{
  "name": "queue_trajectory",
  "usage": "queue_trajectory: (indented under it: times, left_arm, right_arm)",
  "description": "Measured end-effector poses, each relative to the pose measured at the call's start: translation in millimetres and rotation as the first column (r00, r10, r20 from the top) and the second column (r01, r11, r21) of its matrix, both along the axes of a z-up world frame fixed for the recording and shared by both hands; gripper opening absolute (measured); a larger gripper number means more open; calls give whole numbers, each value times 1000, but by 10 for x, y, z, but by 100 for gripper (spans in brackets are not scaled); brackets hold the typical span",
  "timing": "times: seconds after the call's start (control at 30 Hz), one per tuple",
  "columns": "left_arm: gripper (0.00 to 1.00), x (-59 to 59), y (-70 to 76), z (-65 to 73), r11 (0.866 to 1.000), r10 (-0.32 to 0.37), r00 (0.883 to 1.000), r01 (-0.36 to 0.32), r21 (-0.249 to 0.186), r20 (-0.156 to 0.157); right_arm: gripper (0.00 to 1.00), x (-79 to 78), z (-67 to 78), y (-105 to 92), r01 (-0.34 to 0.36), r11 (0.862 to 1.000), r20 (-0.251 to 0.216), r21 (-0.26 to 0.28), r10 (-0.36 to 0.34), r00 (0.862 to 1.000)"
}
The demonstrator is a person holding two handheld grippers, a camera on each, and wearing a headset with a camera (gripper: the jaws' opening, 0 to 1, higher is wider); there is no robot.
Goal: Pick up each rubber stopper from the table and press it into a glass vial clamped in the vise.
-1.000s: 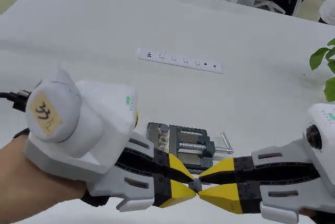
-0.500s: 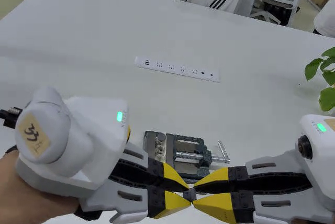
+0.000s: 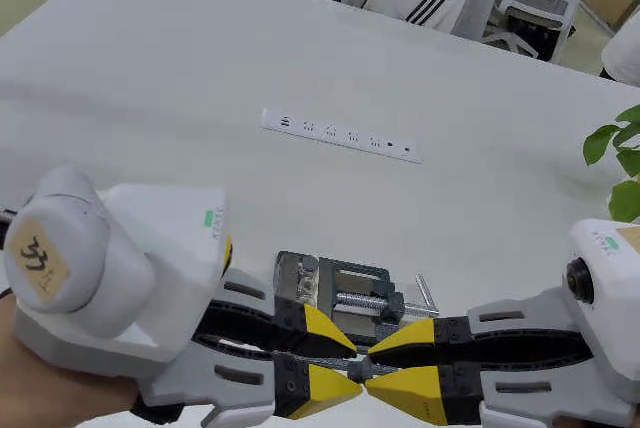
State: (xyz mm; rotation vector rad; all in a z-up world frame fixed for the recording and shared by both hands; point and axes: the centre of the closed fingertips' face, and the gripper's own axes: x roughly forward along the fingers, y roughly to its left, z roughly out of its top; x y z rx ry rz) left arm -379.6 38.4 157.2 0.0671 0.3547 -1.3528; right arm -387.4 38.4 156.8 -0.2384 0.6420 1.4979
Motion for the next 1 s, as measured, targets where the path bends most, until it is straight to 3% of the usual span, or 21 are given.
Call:
queue_trajectory:
  times: [0.27, 0.5, 0.6, 0.77, 1.0]
  left_arm:
    - [19, 60, 224, -89, 997, 75, 997, -75, 6, 8]
    - [28, 115, 459, -219, 988, 146, 989, -147, 51, 23]
    - [35, 138, 569, -271, 981, 183, 983, -184, 64, 32]
    - [47, 176, 683, -289, 971, 232, 971, -235, 50, 51]
    - [59, 224, 814, -363, 954, 292, 955, -295, 51, 51]
  right_arm:
    - [5, 91, 29, 17, 17, 1000, 11, -10, -16, 1000]
    - [5, 169, 43, 34, 32, 999, 24, -15, -32, 999]
    - [5, 213, 36, 29, 47, 999, 27, -21, -47, 999]
    - [5, 266, 11, 38, 62, 997, 25, -38, -61, 998]
    - [5, 359, 1, 76, 70, 995, 33, -66, -68, 997]
